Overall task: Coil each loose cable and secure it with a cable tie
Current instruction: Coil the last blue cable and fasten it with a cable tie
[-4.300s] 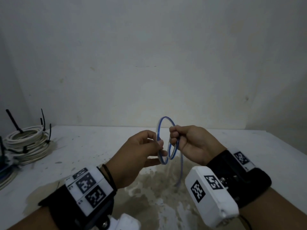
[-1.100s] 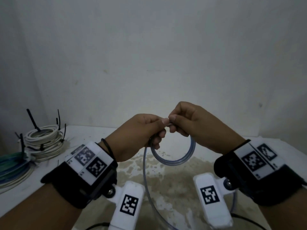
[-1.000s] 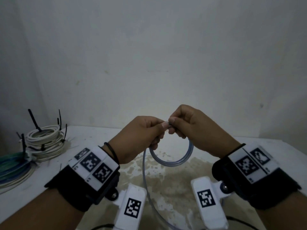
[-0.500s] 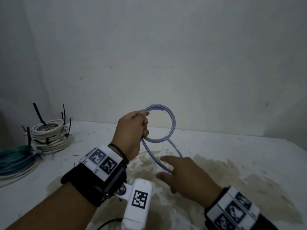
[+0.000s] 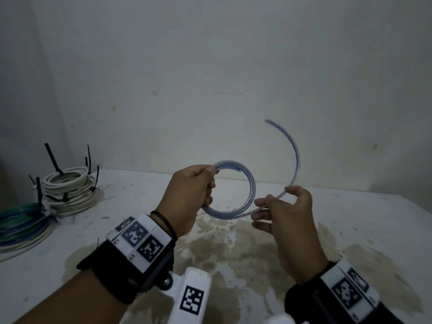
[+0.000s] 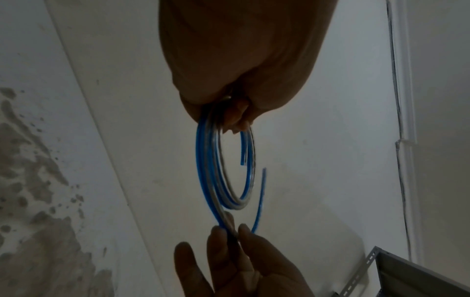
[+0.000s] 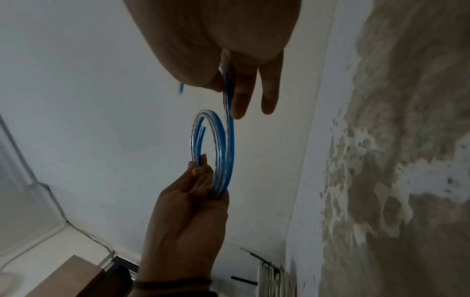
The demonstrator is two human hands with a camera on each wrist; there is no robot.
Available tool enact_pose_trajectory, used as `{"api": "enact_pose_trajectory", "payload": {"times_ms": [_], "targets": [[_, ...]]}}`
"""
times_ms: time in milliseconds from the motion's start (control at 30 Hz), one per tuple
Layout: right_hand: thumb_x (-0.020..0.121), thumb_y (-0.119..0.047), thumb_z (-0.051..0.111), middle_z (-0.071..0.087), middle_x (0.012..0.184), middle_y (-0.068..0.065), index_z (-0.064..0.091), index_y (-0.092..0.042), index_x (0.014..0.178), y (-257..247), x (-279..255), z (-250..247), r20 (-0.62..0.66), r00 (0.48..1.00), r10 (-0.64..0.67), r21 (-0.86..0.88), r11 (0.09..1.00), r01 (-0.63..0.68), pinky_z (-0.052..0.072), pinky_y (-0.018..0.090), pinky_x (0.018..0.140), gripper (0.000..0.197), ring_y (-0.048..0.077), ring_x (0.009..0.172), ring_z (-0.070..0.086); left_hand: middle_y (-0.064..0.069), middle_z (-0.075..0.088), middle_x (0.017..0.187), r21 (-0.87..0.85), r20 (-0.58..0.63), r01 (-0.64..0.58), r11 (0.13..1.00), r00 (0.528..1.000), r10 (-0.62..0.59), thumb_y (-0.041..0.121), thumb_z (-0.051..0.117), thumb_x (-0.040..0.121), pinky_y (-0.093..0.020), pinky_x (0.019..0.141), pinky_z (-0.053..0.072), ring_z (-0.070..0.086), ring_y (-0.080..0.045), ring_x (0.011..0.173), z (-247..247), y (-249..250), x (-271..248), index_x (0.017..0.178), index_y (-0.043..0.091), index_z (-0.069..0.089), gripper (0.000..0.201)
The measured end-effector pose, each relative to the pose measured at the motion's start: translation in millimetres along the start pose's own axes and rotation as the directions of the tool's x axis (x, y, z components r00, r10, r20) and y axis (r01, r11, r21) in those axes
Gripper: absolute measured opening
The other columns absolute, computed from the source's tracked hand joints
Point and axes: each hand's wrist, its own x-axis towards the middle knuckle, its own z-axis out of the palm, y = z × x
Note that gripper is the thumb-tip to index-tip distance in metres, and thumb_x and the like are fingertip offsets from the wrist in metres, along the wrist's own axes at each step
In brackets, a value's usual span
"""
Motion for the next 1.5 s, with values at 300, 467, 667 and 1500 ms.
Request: {"api": "enact_pose_trajectory", "payload": {"times_ms": [300,467,667,1500], "targets": [[0.094,-0.017,0.052,0.073,0.078,-0.008,0.062,-0.025,0.105,-3.9,5.3,-6.2,0.112,0.987,-0.116,-0.252,0.957,0.141,0.052,0.034,0.080,0.017,0.005,0.078,0.067,0.000,0.044,0.061,0.172,0.132,-0.032,0.985,0.991,0.010,0.016,0.049,0.098,-0.018,0.044,0.033,0.033,-0.009,0.045,0.5,-1.7,-11.7,0.096,0.001,0.067,0.023],[0.094,-0.012,0.052,0.073,0.087,-0.004,0.069,-0.025,0.089,-5.1,4.2,-9.0,0.178,0.976,-0.122,-0.223,0.961,0.161,0.056,0.031,0.079,0.022,0.013,0.085,0.068,-0.002,0.044,0.062,0.243,0.201,-0.072,0.967,0.979,0.022,0.016,0.049,0.098,-0.019,0.045,0.032,0.032,-0.009,0.047,-0.5,-2.9,-13.6,0.094,-0.002,0.067,0.025],[0.096,-0.013,0.051,0.073,0.090,-0.005,0.069,-0.031,0.090,-6.4,4.4,-12.1,0.314,0.943,-0.108,-0.272,0.942,0.198,0.054,0.038,0.088,0.027,0.011,0.090,0.068,0.005,0.049,0.057,0.399,0.278,-0.134,0.907,0.961,0.020,0.021,0.052,0.097,-0.019,0.046,0.035,0.036,-0.009,0.048,-2.3,-2.4,-13.5,0.087,0.010,0.070,0.023],[0.097,-0.014,0.049,0.060,0.074,-0.014,0.066,-0.020,0.111,3.7,8.1,-13.2,0.281,0.933,-0.223,-0.484,0.807,0.338,0.044,0.023,0.069,0.023,0.002,0.062,0.052,-0.006,0.054,0.060,0.819,0.337,-0.323,0.475,0.940,0.058,0.045,0.045,0.095,-0.024,0.055,0.040,0.048,-0.016,0.052,-0.7,-3.3,-17.6,0.067,0.006,0.054,0.049]]}}
